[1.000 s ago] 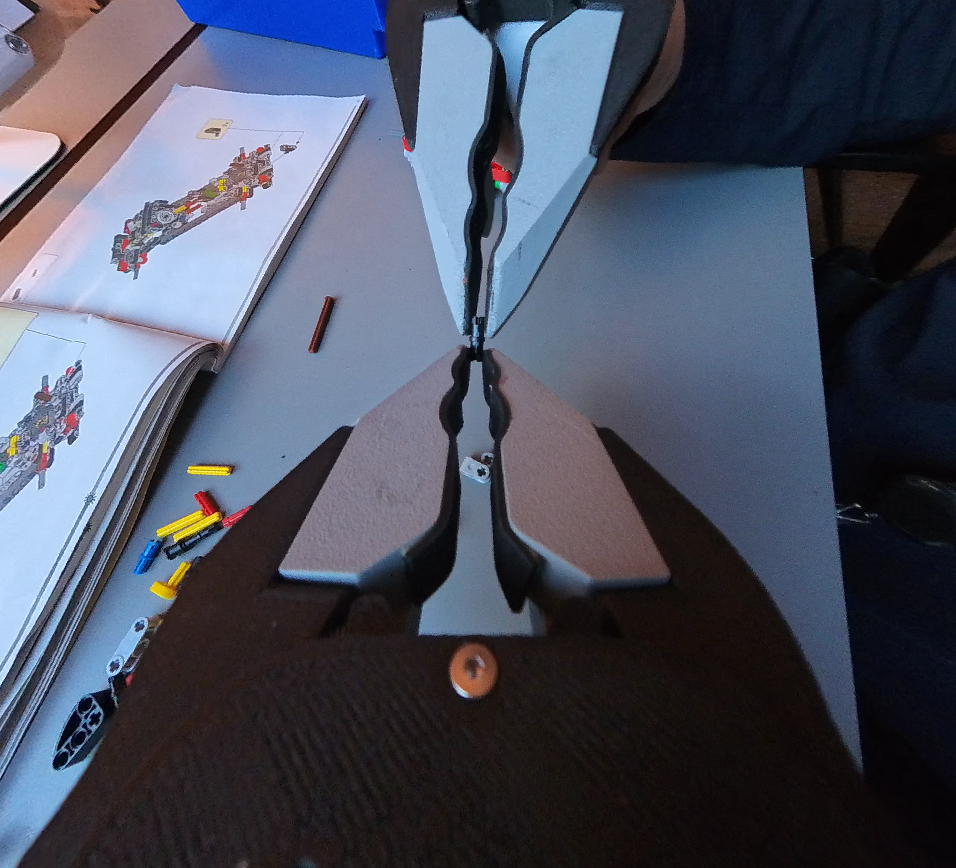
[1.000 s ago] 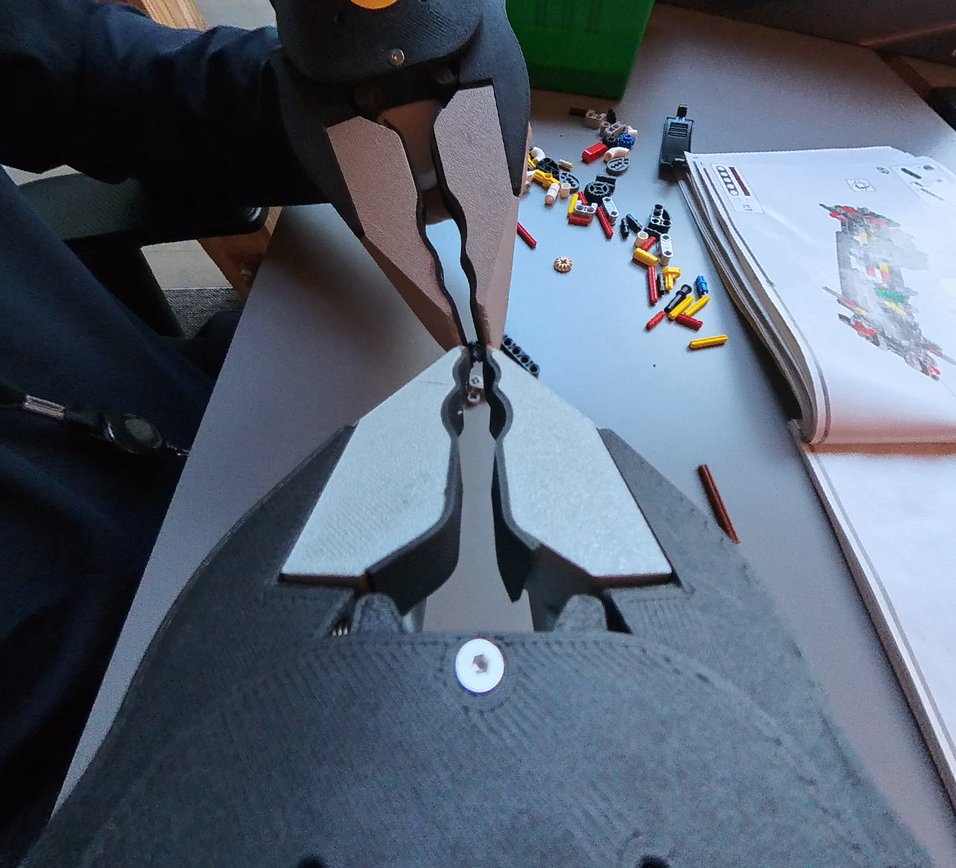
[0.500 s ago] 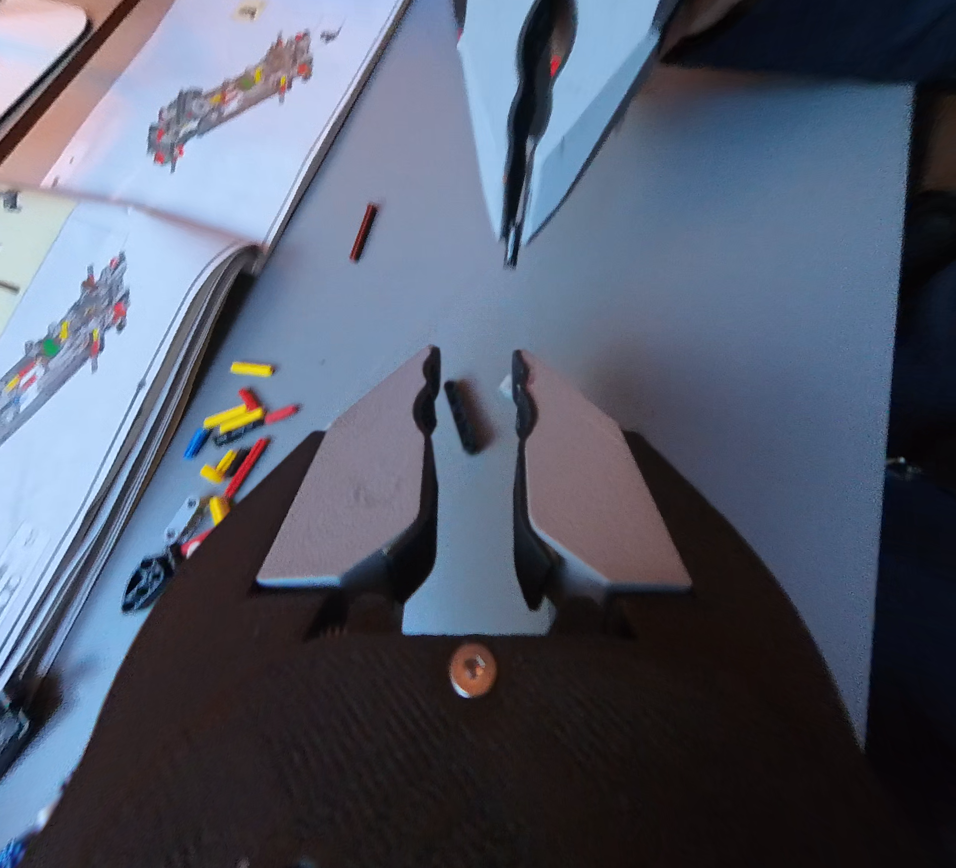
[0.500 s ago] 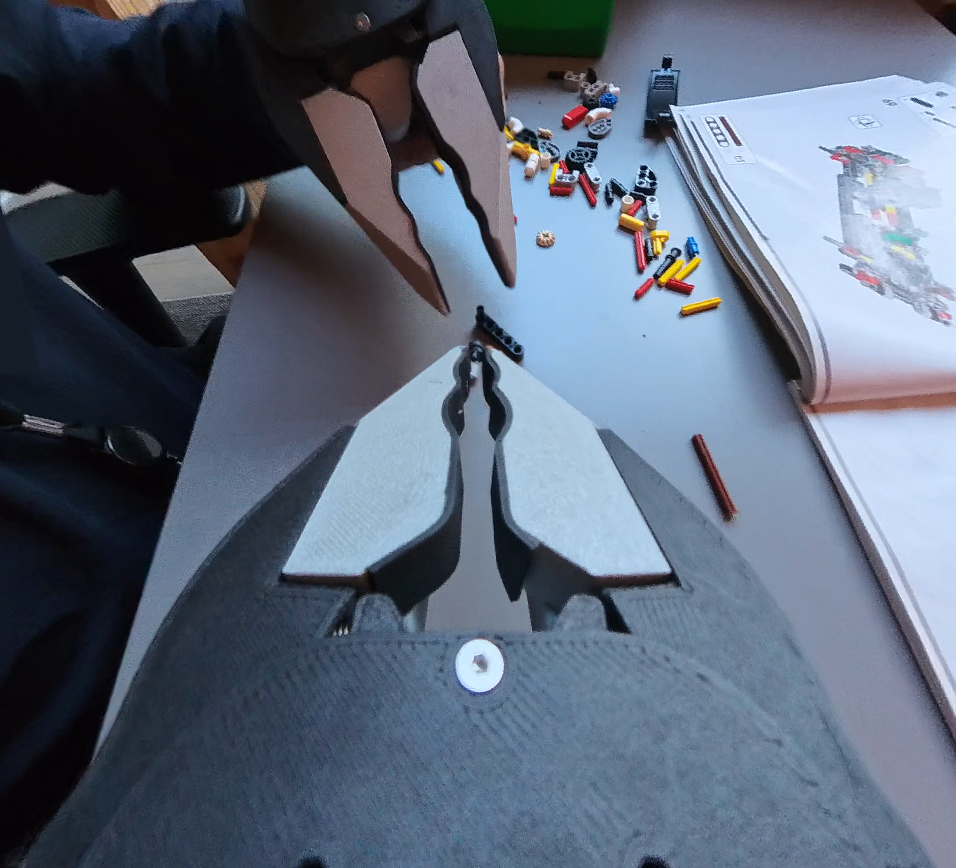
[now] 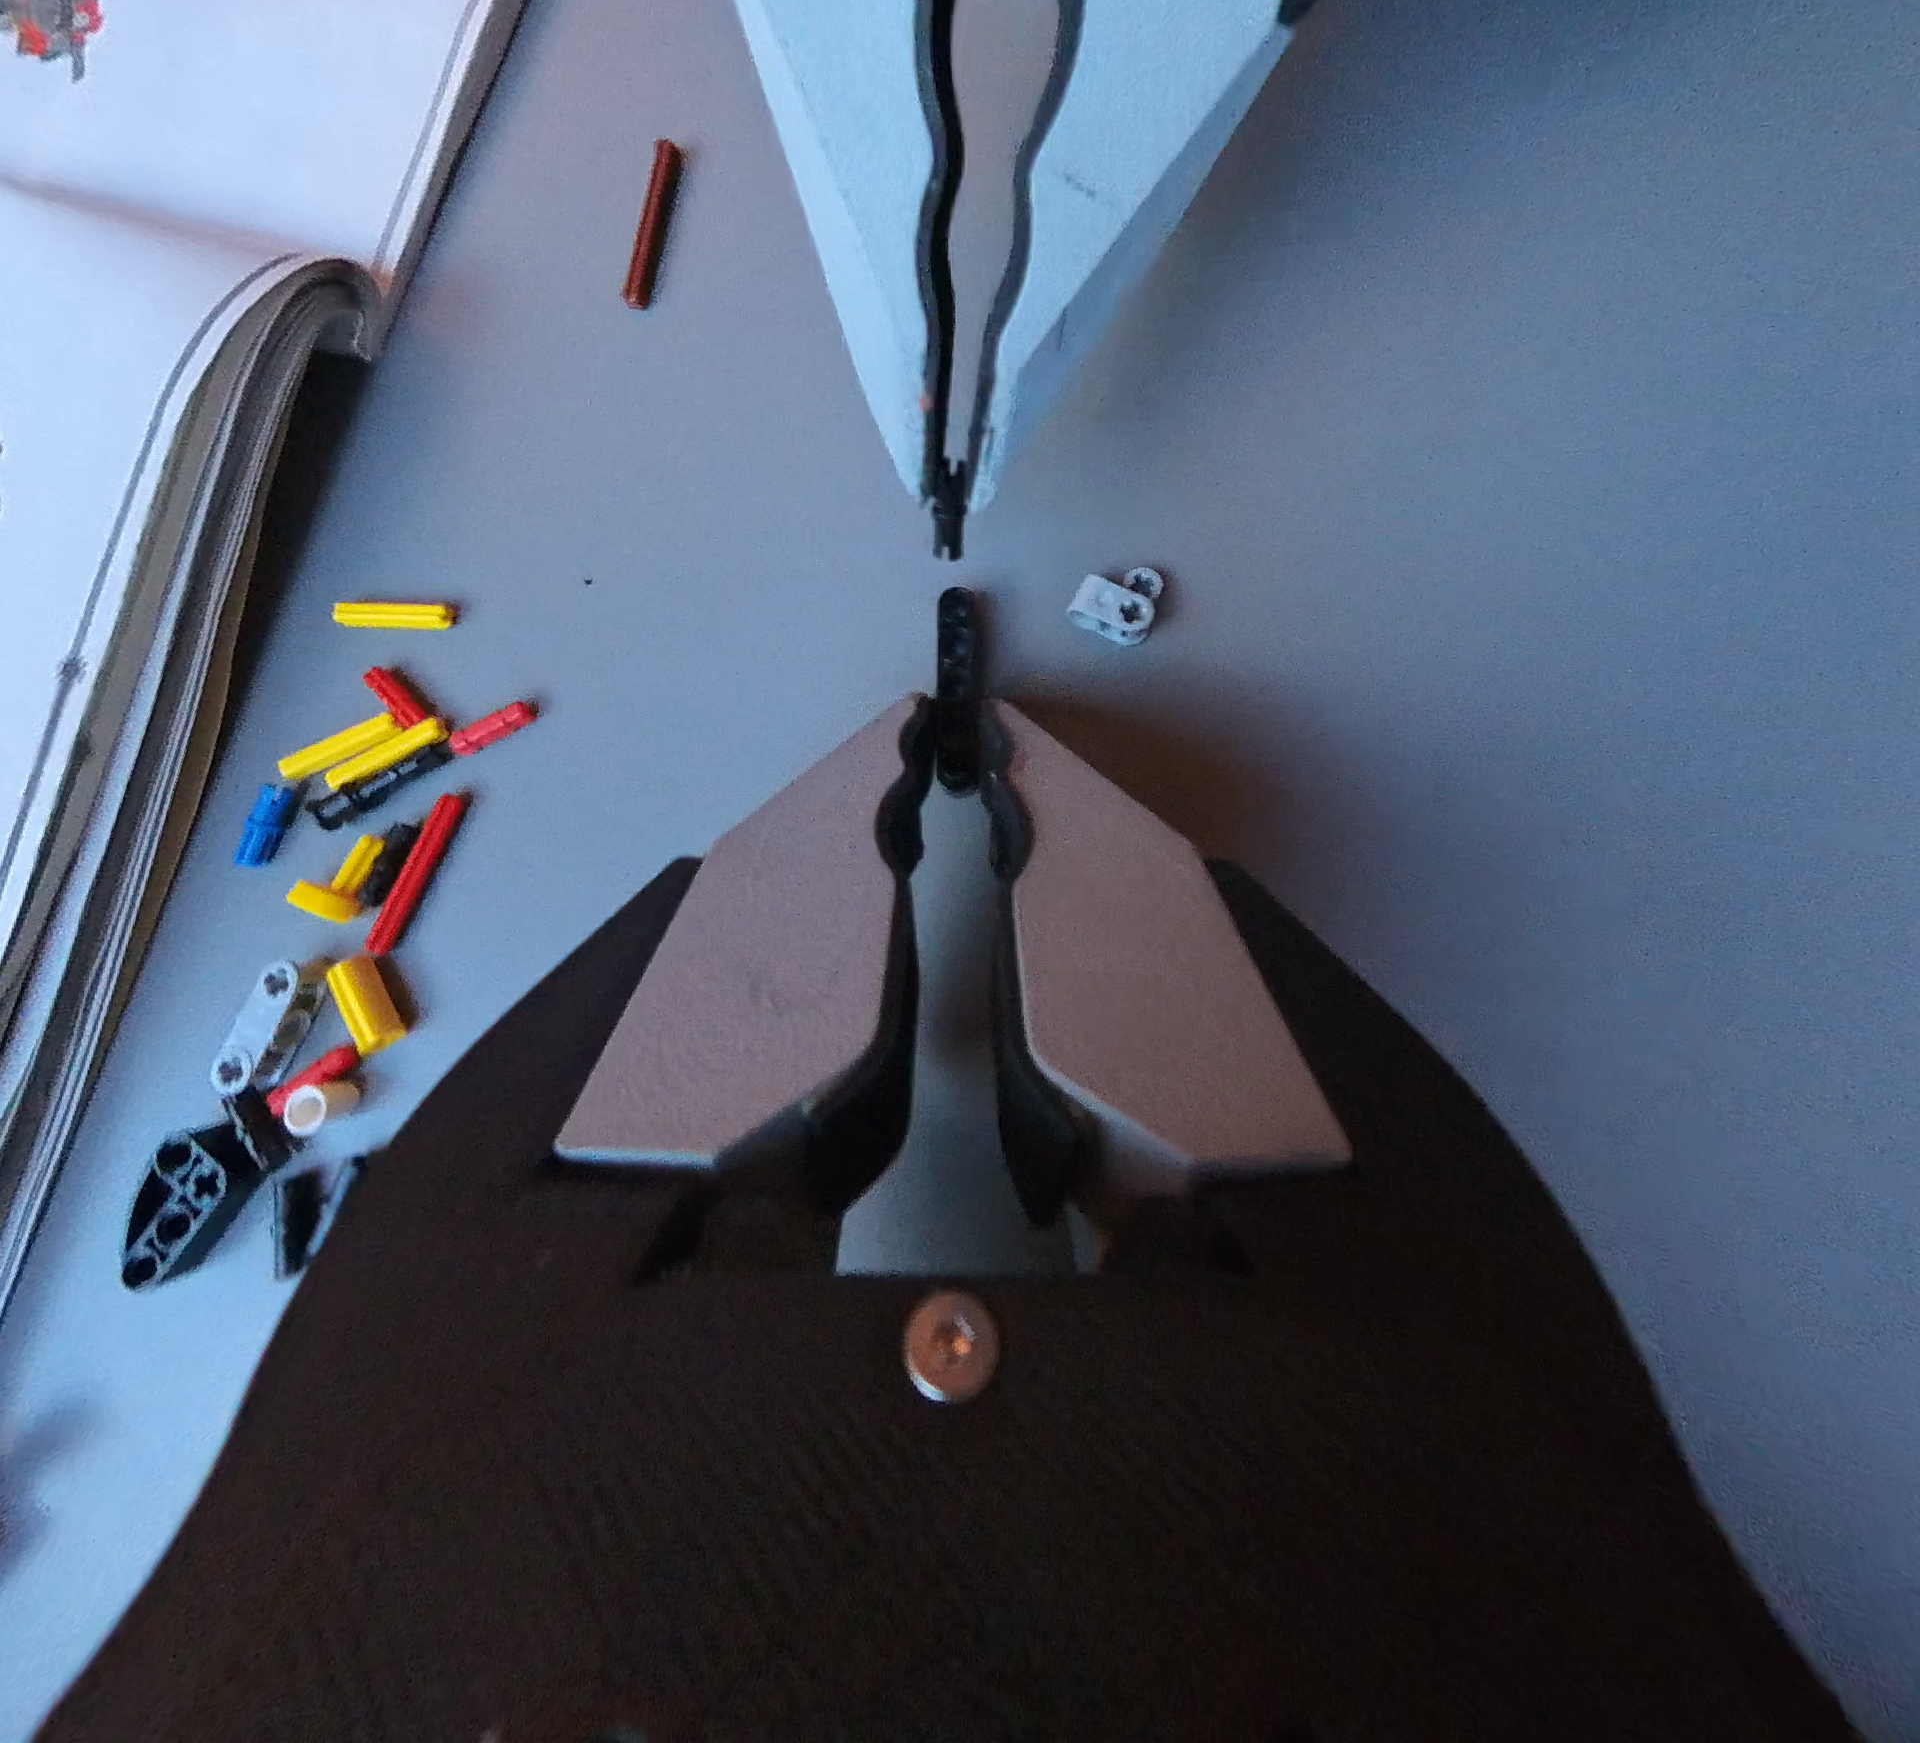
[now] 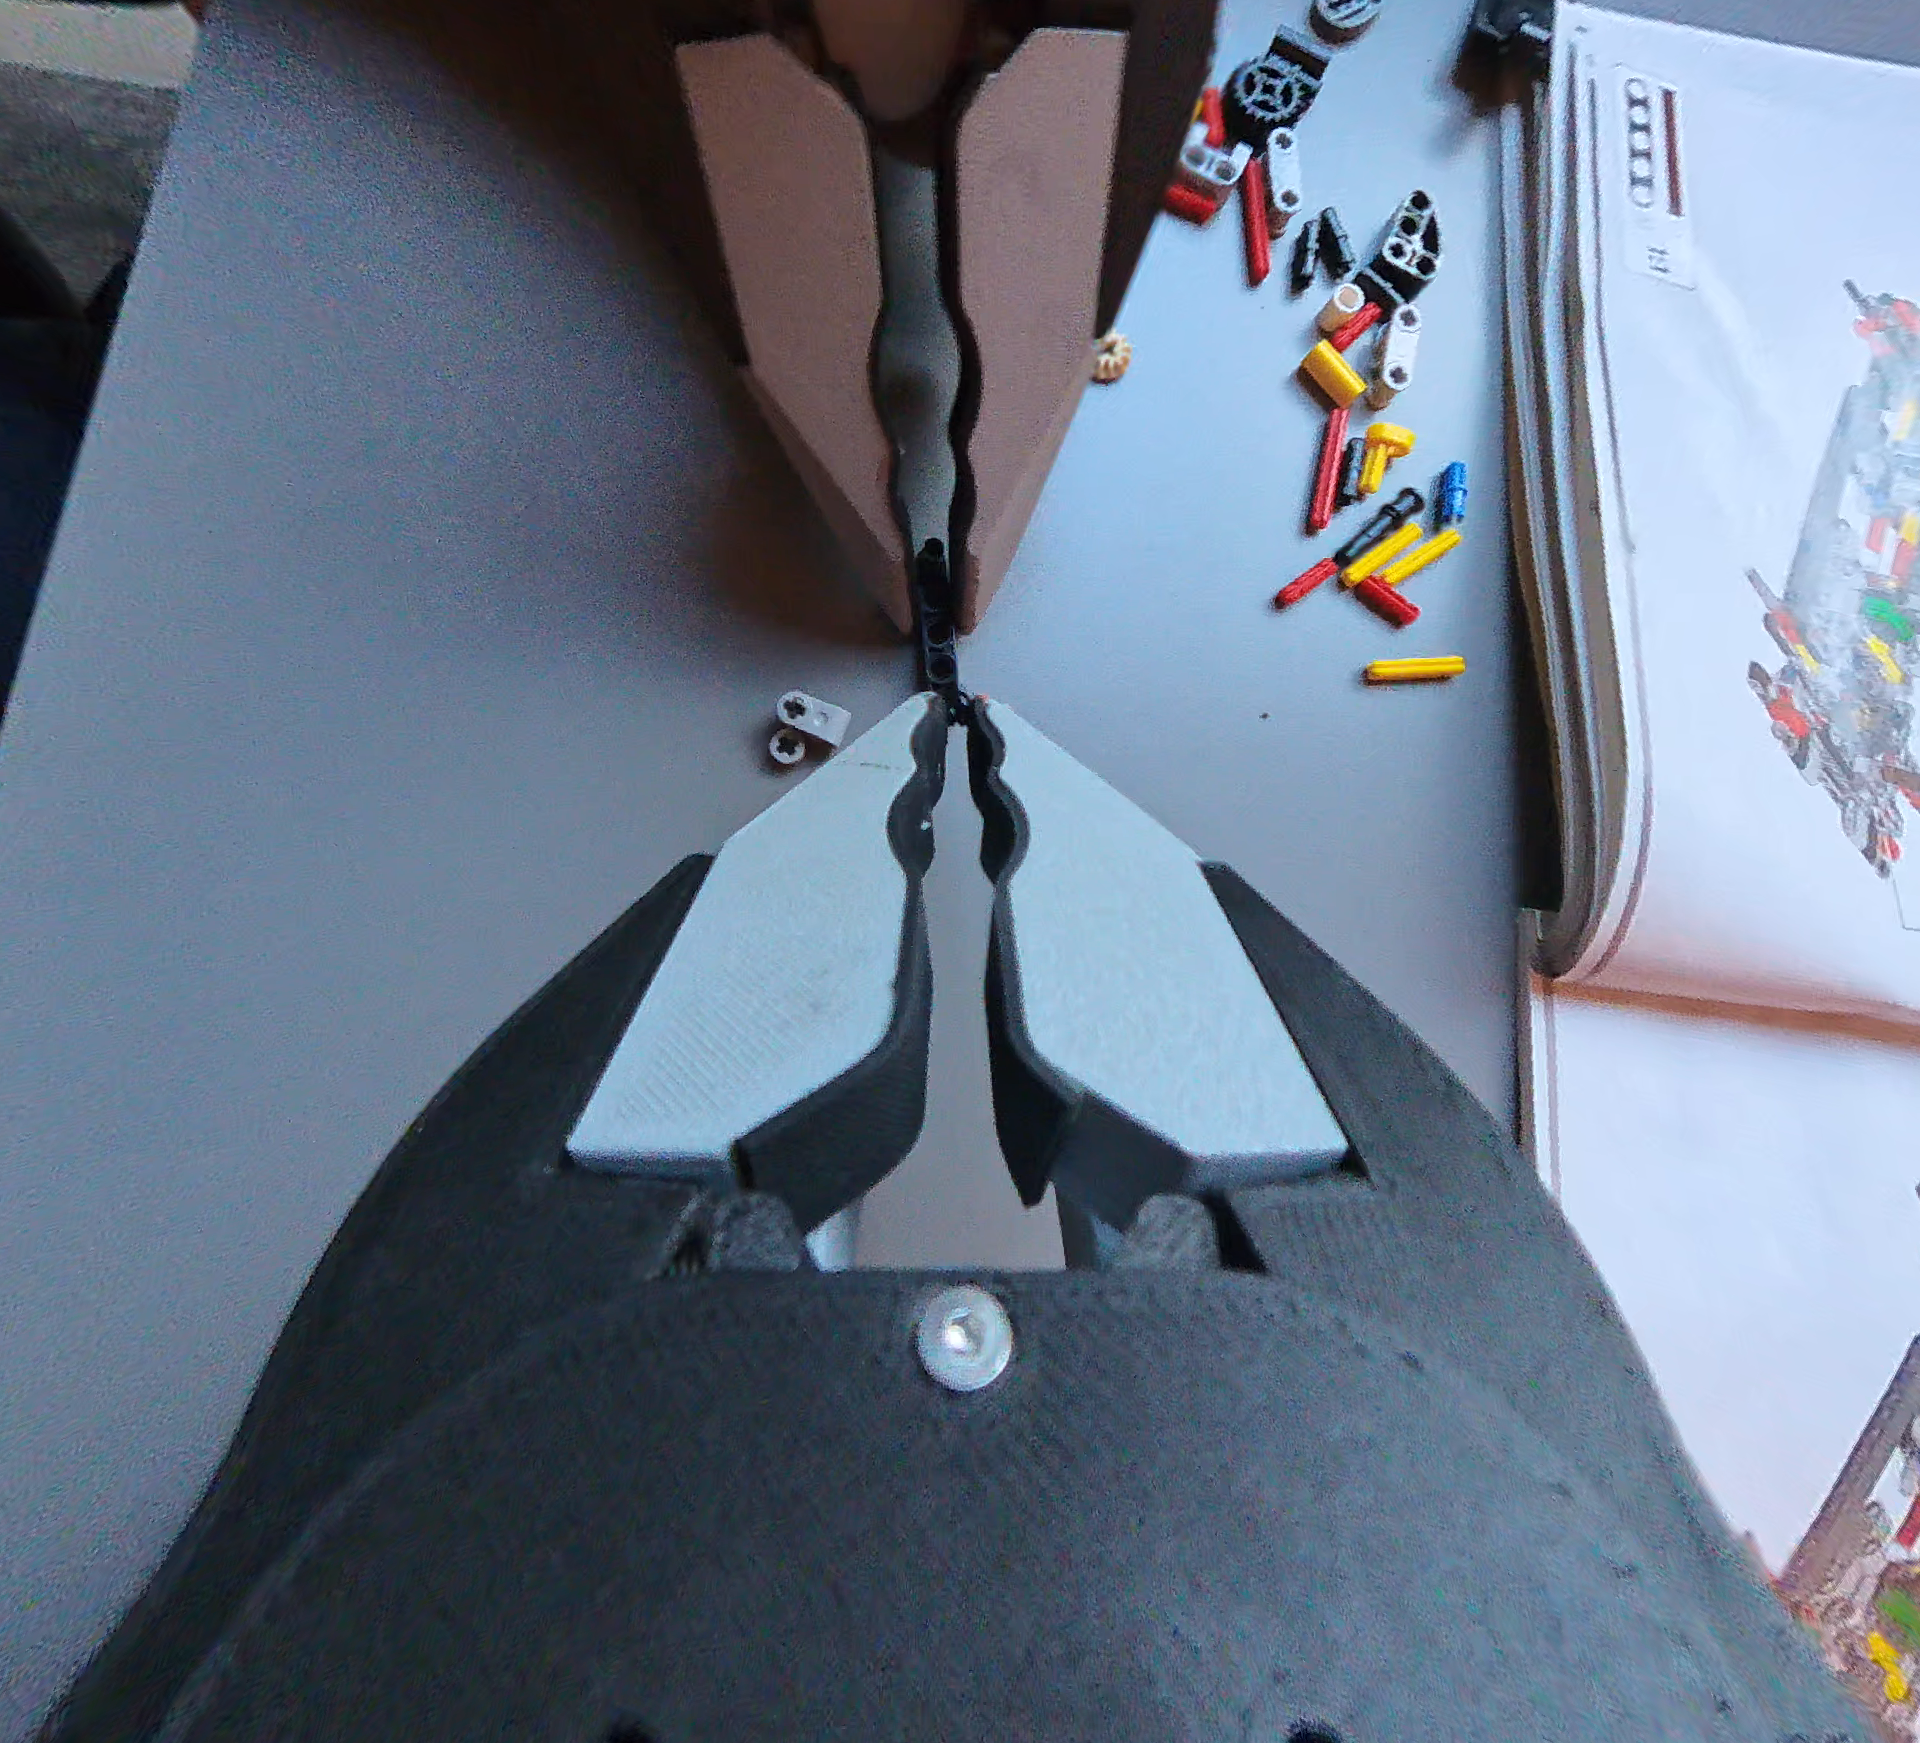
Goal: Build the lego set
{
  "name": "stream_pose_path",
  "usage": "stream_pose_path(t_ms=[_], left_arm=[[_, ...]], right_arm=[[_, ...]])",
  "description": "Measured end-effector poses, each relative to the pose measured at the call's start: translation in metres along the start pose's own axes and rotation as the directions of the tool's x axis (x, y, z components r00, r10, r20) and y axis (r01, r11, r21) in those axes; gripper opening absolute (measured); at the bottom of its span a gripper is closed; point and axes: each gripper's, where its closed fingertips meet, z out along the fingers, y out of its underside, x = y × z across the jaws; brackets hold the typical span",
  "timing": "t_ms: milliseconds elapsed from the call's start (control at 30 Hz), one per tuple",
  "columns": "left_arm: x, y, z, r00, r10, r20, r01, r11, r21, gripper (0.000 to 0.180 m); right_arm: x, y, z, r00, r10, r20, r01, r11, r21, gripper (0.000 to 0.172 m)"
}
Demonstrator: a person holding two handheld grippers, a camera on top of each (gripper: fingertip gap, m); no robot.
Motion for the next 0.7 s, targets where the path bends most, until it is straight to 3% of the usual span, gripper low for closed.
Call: stream_pose_path(t_ms=[300, 700], left_arm=[[-0.003, -0.002, 0.002, 0.986, 0.102, -0.13, -0.098, 0.995, 0.037, 0.006], [-0.004, -0.004, 0.004, 0.987, 0.116, -0.111, -0.112, 0.993, 0.043, 0.006]], right_arm=[[0.0, 0.009, 0.006, 0.999, -0.005, 0.042, 0.013, 0.984, -0.18, 0.001], [-0.001, 0.011, 0.011, 0.999, -0.001, 0.043, 0.016, 0.938, -0.347, 0.001]])
